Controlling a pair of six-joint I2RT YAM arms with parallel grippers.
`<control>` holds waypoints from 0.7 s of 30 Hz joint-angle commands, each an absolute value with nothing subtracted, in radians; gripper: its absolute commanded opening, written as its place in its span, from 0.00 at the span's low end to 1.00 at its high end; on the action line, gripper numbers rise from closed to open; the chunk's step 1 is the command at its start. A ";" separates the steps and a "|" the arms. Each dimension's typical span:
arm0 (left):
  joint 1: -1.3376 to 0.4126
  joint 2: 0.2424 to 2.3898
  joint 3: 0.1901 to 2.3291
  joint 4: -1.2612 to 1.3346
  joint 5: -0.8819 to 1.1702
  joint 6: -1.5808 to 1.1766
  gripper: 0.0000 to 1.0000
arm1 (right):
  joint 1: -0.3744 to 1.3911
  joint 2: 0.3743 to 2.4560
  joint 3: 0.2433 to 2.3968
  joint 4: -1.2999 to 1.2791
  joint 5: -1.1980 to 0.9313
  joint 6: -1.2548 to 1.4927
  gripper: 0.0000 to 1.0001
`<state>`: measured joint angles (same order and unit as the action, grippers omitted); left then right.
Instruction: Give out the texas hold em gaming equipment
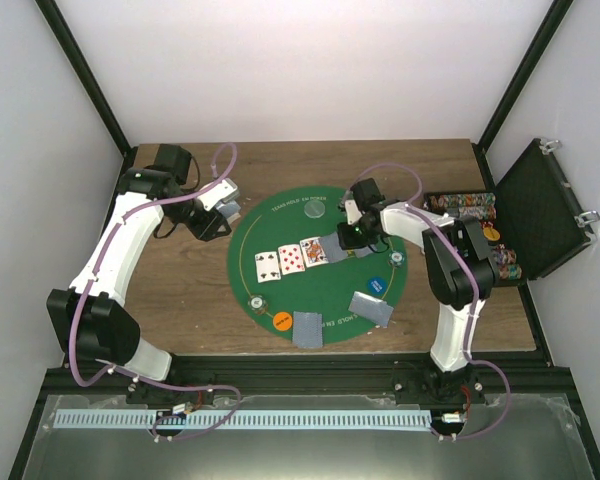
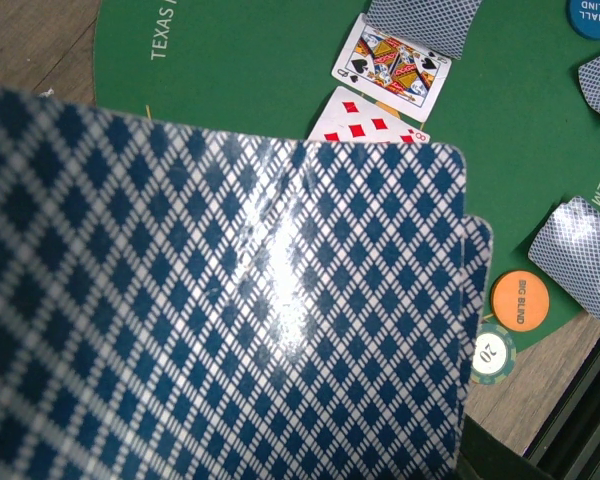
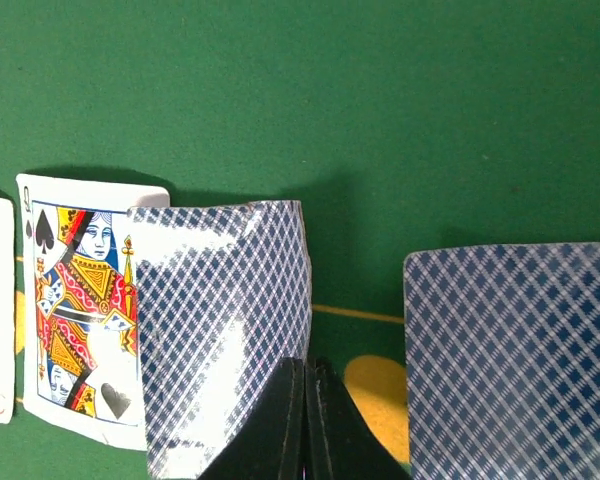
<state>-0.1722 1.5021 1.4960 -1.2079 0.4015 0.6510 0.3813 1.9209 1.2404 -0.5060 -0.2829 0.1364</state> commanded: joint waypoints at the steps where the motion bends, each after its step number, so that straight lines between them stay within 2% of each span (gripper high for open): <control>1: -0.169 1.483 1.500 -1.210 0.417 0.658 0.42 | 0.388 1.860 1.222 -0.505 -0.237 0.147 0.01; 19: -0.169 1.496 1.509 -1.212 0.424 0.658 0.43 | 0.387 1.854 1.211 -0.493 -0.250 0.205 0.01; 21: -0.169 1.497 1.508 -1.213 0.424 0.658 0.43 | 0.387 1.851 1.211 -0.498 -0.255 0.208 0.08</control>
